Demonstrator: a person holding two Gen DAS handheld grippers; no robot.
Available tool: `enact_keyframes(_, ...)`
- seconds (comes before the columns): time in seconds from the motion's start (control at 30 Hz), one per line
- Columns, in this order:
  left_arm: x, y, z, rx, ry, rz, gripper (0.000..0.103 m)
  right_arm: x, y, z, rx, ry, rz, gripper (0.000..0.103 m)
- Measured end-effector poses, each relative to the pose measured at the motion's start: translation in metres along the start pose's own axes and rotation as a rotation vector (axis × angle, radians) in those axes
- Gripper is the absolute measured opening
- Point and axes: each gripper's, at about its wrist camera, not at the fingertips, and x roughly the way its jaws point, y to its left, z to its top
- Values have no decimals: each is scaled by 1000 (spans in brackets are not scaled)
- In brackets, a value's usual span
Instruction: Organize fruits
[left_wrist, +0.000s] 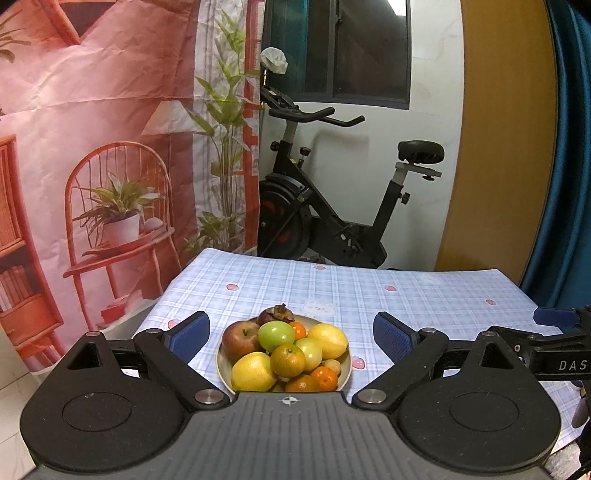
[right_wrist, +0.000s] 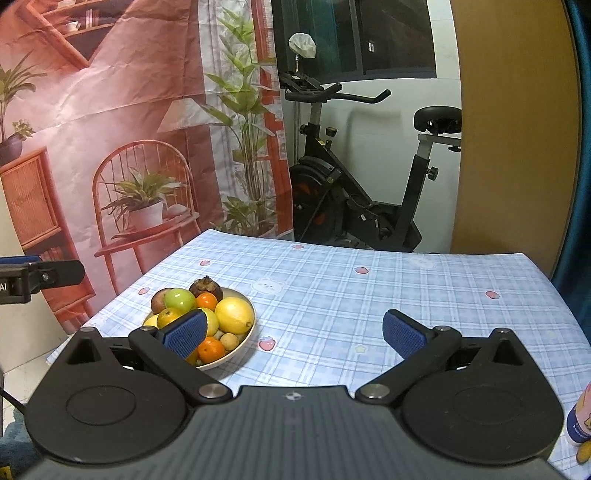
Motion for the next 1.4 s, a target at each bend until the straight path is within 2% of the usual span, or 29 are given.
enact_keyframes(1.4, 6, 10, -3, -28, 3, -39, 97, 11, -2, 3, -15, 18, -43, 103)
